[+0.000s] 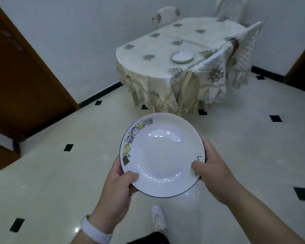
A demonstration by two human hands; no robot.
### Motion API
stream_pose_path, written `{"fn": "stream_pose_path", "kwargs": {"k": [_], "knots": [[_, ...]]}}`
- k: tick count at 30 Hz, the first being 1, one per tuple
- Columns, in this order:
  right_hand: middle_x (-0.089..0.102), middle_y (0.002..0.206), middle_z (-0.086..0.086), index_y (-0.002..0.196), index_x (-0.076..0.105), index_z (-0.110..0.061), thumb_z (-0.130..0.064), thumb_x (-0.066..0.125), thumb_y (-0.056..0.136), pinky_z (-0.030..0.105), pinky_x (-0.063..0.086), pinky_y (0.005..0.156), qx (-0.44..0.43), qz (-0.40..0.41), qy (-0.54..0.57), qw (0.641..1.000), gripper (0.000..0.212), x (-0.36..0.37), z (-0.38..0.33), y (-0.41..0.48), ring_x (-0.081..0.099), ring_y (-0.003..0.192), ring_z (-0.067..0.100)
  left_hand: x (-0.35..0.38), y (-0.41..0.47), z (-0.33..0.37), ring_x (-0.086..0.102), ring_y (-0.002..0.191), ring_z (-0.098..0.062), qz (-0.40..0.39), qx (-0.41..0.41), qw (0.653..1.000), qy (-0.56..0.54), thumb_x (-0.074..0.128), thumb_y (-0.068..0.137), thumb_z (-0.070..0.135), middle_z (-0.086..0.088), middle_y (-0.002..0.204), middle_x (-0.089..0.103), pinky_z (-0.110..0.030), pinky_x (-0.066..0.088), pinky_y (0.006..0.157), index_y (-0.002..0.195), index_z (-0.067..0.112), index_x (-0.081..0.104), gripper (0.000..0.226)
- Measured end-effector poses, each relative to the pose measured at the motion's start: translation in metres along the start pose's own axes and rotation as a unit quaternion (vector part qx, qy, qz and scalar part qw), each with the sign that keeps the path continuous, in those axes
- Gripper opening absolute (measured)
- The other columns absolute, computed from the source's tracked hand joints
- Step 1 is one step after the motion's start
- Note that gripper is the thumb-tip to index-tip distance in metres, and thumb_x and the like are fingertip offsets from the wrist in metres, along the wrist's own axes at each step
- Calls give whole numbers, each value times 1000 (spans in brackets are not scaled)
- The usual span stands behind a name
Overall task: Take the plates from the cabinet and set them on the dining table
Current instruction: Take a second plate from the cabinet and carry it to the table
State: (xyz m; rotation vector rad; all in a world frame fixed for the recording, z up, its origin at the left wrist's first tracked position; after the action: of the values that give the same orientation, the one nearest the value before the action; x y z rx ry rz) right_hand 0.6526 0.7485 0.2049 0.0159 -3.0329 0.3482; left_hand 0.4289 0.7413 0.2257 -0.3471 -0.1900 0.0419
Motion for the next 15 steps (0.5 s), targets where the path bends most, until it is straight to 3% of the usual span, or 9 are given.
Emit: {"fn": "stream_pose_path", "kwargs": {"k": [6, 9, 15], "knots": [[70, 101, -12, 127, 50, -41, -3, 50, 68, 25, 54, 65, 13, 134, -7, 991, 71, -84, -3, 35, 67, 90, 10, 88, 91, -10, 68, 92, -23, -119, -39, 992, 17, 45, 71, -9, -2, 112, 71, -33, 56, 60, 115, 34, 64, 65], [69, 106, -8, 131, 47, -42, -5, 50, 67, 27, 53, 66, 26, 188, -20, 982, 74, -129, -9, 62, 67, 92, 14, 136, 147, -12, 68, 96, -25, -178, -55, 982, 19, 49, 64, -2, -4, 116, 70, -34, 55, 62, 123, 31, 59, 69], [70, 104, -8, 126, 49, -46, 17, 45, 83, 33, 59, 67, 51, 248, -25, 967, 77, -208, -49, 136, 69, 92, 20, 235, 253, 17, 68, 85, -21, -282, -64, 957, 16, 49, 64, -3, -6, 112, 70, -31, 53, 56, 123, 35, 59, 72]]}}
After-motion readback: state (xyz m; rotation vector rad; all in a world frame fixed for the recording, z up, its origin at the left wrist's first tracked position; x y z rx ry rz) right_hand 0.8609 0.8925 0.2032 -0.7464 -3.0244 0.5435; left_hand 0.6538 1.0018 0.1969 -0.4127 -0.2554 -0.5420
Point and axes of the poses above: each hand's wrist, its own y-axis towards the middle knuckle, its own x-axis out of the palm, z = x × y, the point moved 1 cm from there along y, towards the middle knuckle
